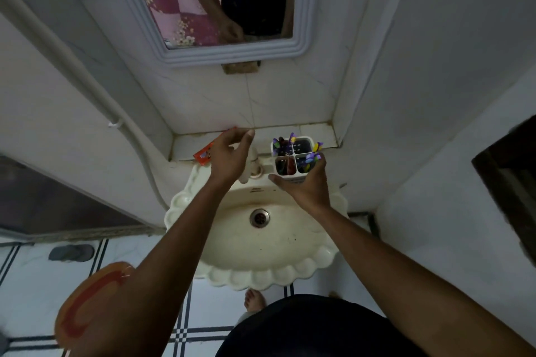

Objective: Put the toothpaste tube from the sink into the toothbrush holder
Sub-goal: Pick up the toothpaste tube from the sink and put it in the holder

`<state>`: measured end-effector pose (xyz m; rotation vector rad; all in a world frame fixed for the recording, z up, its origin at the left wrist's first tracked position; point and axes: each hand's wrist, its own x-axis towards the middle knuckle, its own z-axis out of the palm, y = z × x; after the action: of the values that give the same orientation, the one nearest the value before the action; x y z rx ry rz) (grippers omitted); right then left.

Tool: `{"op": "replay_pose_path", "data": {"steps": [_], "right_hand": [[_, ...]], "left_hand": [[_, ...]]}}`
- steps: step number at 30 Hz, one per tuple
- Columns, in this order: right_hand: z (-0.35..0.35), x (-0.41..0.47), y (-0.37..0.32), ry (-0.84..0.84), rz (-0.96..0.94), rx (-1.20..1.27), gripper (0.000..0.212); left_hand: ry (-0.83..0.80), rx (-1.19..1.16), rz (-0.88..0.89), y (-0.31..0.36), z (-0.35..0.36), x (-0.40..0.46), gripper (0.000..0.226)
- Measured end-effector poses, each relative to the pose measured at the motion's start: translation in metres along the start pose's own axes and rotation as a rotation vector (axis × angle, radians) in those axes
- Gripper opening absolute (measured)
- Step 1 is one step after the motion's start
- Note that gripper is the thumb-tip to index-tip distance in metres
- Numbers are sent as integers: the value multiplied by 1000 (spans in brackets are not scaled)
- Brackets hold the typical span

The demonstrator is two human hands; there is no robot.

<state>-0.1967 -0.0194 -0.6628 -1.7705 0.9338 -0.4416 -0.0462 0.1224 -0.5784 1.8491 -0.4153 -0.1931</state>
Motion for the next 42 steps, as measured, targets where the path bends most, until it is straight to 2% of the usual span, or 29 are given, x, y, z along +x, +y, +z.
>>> {"op": "replay_pose_path", "data": {"steps": [3, 6, 10, 13, 16, 20, 23, 26, 29, 31, 36, 42], "right_hand": [[5, 2, -6, 56, 6, -27, 132], [9, 6, -9, 85, 11, -49, 128], [14, 5, -11, 112, 8, -54, 124], [14, 0, -10, 110, 22, -55, 120], [16, -1, -10, 129, 32, -58, 118], [26, -6, -12, 158, 48, -66, 127], [26, -5, -13, 151, 21, -66, 130], [16, -5, -15, 145, 18, -55, 134], [19, -1, -19, 138, 16, -69, 134], [23, 1, -20, 132, 15, -79, 132], [32, 2, -19, 125, 28, -73, 131], [30, 4, -17, 78, 43, -32, 128]], "left_hand": [[28, -119, -107, -15, -12, 10, 24], [71, -111, -154, -43, -24, 19, 24], [83, 196, -196, -94, -44, 35, 27], [20, 442, -201, -127, -56, 50, 36], [-60, 700, -184, -141, -63, 74, 35], [-211, 848, -125, -164, -64, 102, 49], [-211, 931, -120, -161, -62, 105, 49], [-165, 876, -94, -148, -53, 105, 36], [-120, 662, -51, -136, -55, 107, 23], [-28, 547, -27, -118, -57, 105, 19], [71, 328, 155, -58, -62, 102, 36], [6, 72, 368, 31, -36, 72, 26]]}}
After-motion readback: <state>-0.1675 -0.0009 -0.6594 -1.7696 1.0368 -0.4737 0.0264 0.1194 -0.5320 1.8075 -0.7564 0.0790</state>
